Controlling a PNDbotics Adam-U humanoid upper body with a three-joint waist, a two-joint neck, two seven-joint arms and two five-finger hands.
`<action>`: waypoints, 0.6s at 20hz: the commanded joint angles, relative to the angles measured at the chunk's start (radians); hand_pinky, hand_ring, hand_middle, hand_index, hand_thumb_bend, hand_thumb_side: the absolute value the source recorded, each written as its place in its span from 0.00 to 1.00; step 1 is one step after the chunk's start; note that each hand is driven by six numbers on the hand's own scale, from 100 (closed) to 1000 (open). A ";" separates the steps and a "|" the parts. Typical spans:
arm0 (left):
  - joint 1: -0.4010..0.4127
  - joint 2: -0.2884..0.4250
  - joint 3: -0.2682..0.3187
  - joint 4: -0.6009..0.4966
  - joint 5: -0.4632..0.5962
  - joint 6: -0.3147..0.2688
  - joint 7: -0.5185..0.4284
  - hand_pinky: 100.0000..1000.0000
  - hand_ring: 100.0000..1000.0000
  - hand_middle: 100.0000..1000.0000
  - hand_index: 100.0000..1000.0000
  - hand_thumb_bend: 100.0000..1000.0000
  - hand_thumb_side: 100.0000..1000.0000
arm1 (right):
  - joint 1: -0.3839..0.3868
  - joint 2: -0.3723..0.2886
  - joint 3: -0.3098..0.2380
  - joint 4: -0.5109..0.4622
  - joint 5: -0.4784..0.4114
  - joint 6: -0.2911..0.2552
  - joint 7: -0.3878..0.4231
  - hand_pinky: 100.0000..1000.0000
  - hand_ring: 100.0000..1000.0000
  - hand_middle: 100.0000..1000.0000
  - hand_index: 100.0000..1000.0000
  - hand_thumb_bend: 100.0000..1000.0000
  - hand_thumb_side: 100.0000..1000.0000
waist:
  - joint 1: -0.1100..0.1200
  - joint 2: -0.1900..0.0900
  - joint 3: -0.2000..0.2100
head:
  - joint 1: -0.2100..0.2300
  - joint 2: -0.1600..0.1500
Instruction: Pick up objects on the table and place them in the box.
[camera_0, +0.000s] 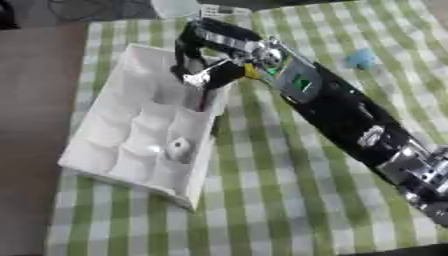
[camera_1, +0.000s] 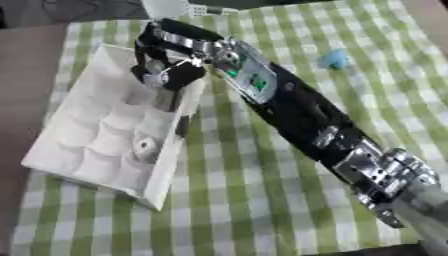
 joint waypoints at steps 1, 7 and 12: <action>-0.014 0.005 -0.001 -0.023 0.007 -0.003 -0.004 0.74 0.60 0.92 0.84 0.05 0.92 | -0.015 0.009 0.003 0.023 0.044 -0.026 0.008 0.26 0.18 0.19 0.45 0.00 0.10 | 0.009 0.004 0.003 | 0.005 -0.006; -0.015 0.005 -0.002 -0.025 0.010 -0.002 -0.006 0.74 0.60 0.92 0.84 0.05 0.93 | -0.005 0.026 0.018 0.049 0.164 -0.129 0.066 0.45 0.36 0.40 0.69 0.00 0.06 | 0.008 0.013 -0.006 | 0.008 -0.003; -0.015 0.005 -0.003 -0.026 0.010 -0.002 -0.009 0.74 0.60 0.92 0.84 0.05 0.93 | 0.007 0.028 0.022 0.063 0.325 -0.319 0.244 0.92 0.89 0.92 0.99 0.00 0.45 | 0.007 0.016 -0.018 | 0.010 0.000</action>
